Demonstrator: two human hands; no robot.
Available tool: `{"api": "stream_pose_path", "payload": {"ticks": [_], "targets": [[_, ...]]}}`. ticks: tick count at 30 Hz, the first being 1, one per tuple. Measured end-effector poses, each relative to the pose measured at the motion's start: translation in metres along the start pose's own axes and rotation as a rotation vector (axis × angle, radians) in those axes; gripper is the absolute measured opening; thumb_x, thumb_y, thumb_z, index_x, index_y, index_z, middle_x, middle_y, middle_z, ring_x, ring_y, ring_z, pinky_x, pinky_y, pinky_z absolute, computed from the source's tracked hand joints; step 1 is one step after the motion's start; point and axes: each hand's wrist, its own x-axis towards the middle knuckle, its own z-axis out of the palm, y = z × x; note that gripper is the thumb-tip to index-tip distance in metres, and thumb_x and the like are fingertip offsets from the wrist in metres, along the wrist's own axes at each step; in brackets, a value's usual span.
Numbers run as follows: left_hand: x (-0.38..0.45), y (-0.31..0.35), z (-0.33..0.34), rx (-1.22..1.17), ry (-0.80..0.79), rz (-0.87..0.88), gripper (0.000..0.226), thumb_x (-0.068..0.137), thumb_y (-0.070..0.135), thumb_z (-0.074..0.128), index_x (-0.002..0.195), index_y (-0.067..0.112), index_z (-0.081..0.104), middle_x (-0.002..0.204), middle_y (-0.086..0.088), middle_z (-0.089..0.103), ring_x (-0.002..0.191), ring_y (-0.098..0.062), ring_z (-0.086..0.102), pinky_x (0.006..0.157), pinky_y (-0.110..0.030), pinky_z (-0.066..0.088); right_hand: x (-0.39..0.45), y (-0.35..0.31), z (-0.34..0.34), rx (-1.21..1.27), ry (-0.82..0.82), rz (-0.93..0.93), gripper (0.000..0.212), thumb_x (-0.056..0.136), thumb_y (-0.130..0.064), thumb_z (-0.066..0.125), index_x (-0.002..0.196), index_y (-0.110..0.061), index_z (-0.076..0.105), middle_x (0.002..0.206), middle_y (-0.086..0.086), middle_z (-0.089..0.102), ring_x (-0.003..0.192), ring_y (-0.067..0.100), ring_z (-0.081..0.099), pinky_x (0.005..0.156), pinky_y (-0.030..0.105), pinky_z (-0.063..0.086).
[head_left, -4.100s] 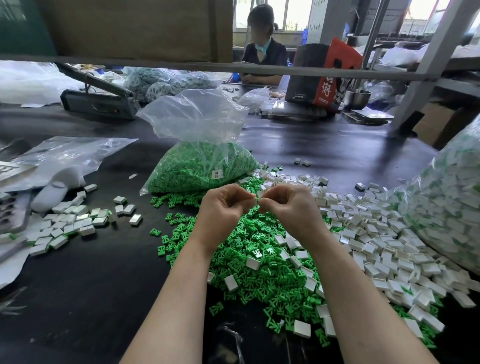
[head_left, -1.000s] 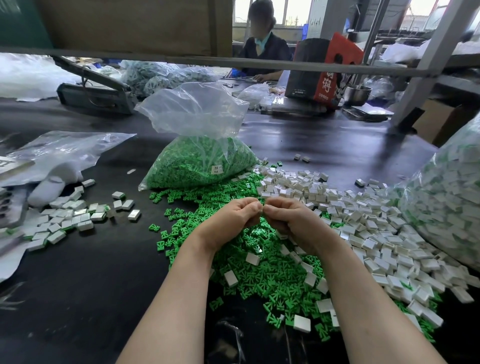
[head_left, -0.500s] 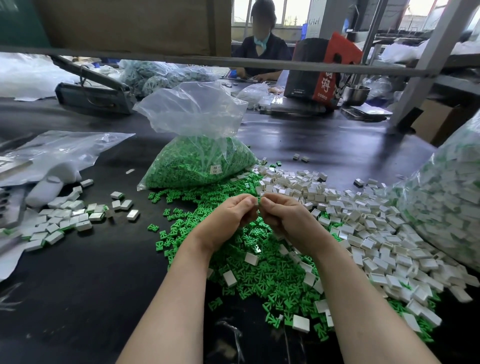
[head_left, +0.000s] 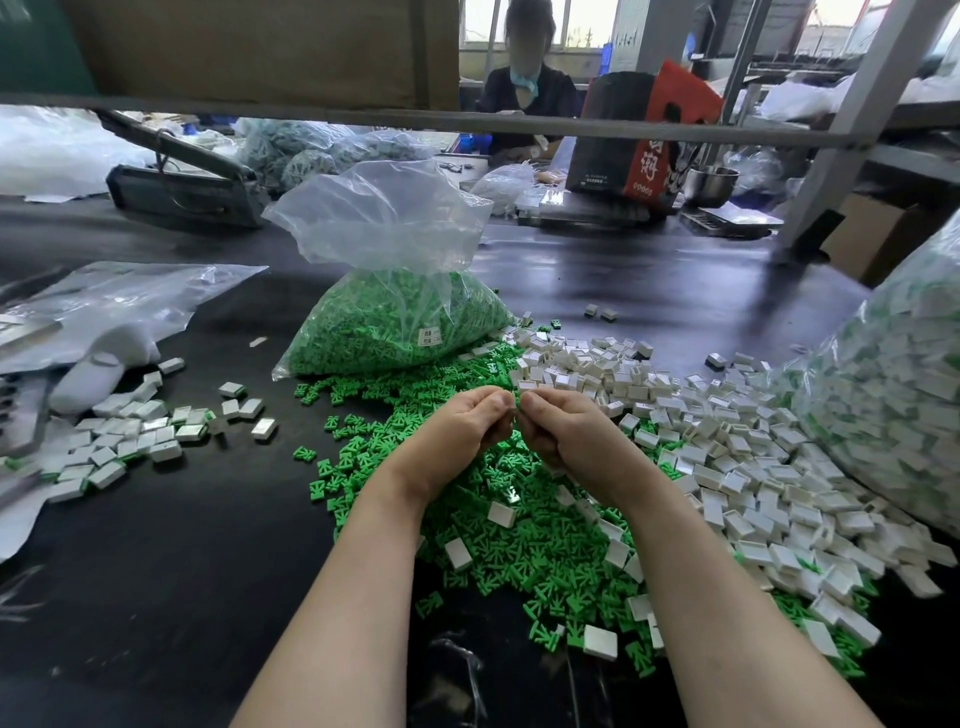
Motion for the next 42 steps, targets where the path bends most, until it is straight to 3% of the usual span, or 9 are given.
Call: {"api": "stream_pose_path", "payload": {"ticks": [2, 9, 15, 22, 25, 30, 34, 39, 42], "targets": [[0.0, 0.0, -0.001, 0.037, -0.024, -0.007, 0.022, 0.105, 0.019, 0.038, 0.096, 0.008, 0.055, 0.076, 0.002, 0.045, 0.07, -0.008, 0.04, 0.074, -0.027, 0.035, -0.001, 0.0, -0.002, -0.003, -0.021, 0.002, 0.034, 0.105, -0.018, 0.04, 0.072, -0.012, 0.046, 0.052, -0.007, 0.035, 0.047, 0.009, 0.026, 0.047, 0.025, 0.021], [-0.001, 0.003, -0.001, 0.054, -0.062, -0.016, 0.019, 0.104, 0.018, 0.039, 0.099, 0.006, 0.054, 0.079, -0.004, 0.041, 0.072, -0.011, 0.037, 0.078, -0.034, 0.032, -0.002, 0.003, -0.007, 0.0, -0.086, 0.011, 0.033, 0.105, -0.019, 0.041, 0.072, -0.012, 0.045, 0.054, -0.01, 0.036, 0.047, 0.006, 0.028, 0.046, 0.016, 0.026], [-0.003, 0.004, -0.003, 0.09, -0.089, 0.0, 0.019, 0.104, 0.017, 0.039, 0.092, 0.008, 0.05, 0.072, 0.001, 0.038, 0.066, -0.011, 0.033, 0.064, -0.027, 0.029, -0.001, 0.006, -0.011, 0.012, -0.132, 0.02, 0.032, 0.105, -0.022, 0.042, 0.074, -0.015, 0.046, 0.056, -0.011, 0.036, 0.049, 0.006, 0.027, 0.046, 0.016, 0.026], [-0.003, 0.005, -0.003, 0.081, -0.099, 0.004, 0.021, 0.104, 0.019, 0.04, 0.088, 0.011, 0.05, 0.07, 0.004, 0.038, 0.064, -0.009, 0.033, 0.062, -0.025, 0.029, -0.001, 0.006, -0.011, 0.012, -0.127, 0.034, 0.034, 0.105, -0.023, 0.042, 0.071, -0.016, 0.046, 0.054, -0.012, 0.037, 0.048, 0.005, 0.027, 0.046, 0.016, 0.026], [-0.002, 0.003, -0.002, 0.063, -0.064, -0.009, 0.021, 0.105, 0.021, 0.04, 0.093, 0.011, 0.054, 0.069, 0.006, 0.042, 0.064, -0.008, 0.036, 0.061, -0.022, 0.031, -0.001, 0.005, -0.008, 0.067, -0.087, 0.038, 0.037, 0.104, -0.023, 0.041, 0.068, -0.016, 0.046, 0.054, -0.007, 0.035, 0.049, 0.011, 0.024, 0.047, 0.023, 0.021], [-0.003, 0.005, 0.001, 0.019, -0.028, -0.007, 0.024, 0.104, 0.022, 0.041, 0.086, 0.017, 0.055, 0.07, 0.007, 0.048, 0.059, 0.0, 0.044, 0.055, -0.009, 0.037, 0.002, 0.004, -0.005, 0.147, 0.016, 0.102, 0.045, 0.102, -0.032, 0.04, 0.062, -0.016, 0.055, 0.053, 0.0, 0.036, 0.048, 0.015, 0.026, 0.049, 0.03, 0.019], [-0.004, 0.005, 0.001, 0.052, -0.005, -0.005, 0.023, 0.104, 0.025, 0.042, 0.091, 0.013, 0.056, 0.08, -0.006, 0.047, 0.072, -0.017, 0.041, 0.065, -0.025, 0.033, 0.005, 0.004, -0.005, 0.123, 0.051, 0.132, 0.046, 0.101, -0.032, 0.041, 0.059, -0.019, 0.054, 0.05, -0.003, 0.035, 0.048, 0.016, 0.023, 0.049, 0.032, 0.015], [-0.005, 0.005, -0.001, 0.071, 0.034, 0.021, 0.031, 0.104, 0.031, 0.042, 0.079, 0.02, 0.058, 0.07, 0.003, 0.052, 0.061, -0.009, 0.042, 0.055, -0.02, 0.033, 0.004, 0.005, -0.013, 0.166, 0.055, 0.113, 0.038, 0.1, -0.025, 0.045, 0.063, -0.018, 0.05, 0.052, -0.002, 0.037, 0.048, 0.016, 0.026, 0.049, 0.034, 0.014], [-0.004, 0.004, 0.0, 0.023, 0.039, 0.015, 0.037, 0.102, 0.033, 0.043, 0.071, 0.029, 0.062, 0.072, 0.003, 0.054, 0.071, -0.017, 0.046, 0.059, -0.023, 0.033, 0.004, 0.003, -0.013, 0.186, 0.059, 0.015, 0.028, 0.099, -0.015, 0.049, 0.071, -0.015, 0.05, 0.056, -0.002, 0.042, 0.051, 0.013, 0.034, 0.047, 0.021, 0.027]]}}
